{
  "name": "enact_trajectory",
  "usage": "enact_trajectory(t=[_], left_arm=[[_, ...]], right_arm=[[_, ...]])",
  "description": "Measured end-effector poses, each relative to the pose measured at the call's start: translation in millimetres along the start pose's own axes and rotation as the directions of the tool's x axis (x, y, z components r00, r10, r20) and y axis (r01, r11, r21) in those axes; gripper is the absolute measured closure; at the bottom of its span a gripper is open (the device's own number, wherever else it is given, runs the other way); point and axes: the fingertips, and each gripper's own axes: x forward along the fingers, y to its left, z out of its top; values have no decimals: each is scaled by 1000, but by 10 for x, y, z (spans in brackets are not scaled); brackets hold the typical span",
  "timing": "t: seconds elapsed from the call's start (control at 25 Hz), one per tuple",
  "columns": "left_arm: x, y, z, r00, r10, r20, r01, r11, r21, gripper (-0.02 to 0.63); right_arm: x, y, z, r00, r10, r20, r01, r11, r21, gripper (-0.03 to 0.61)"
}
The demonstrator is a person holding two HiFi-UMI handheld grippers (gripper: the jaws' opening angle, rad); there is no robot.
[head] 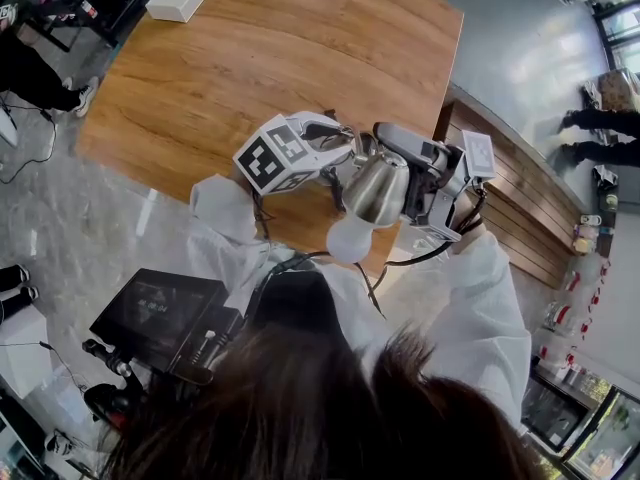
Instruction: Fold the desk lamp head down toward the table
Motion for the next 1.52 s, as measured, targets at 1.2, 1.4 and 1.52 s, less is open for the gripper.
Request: enact_trajectory(t=[1.2, 1.4, 1.52], left_arm=[[-69, 32, -98, 997, -46, 69, 48, 998, -27, 513], [-80, 23, -96, 994, -67, 86, 71, 997, -41, 513], [-84, 22, -101, 993, -64, 95, 69, 996, -51, 513]], right_arm=[[-113, -1040, -517, 849, -516, 110, 128, -1, -992, 459], [-81, -1093, -501, 846, -524, 101, 85, -55, -995, 459], [-76, -1111, -501, 848, -522, 88, 64, -64, -996, 459]])
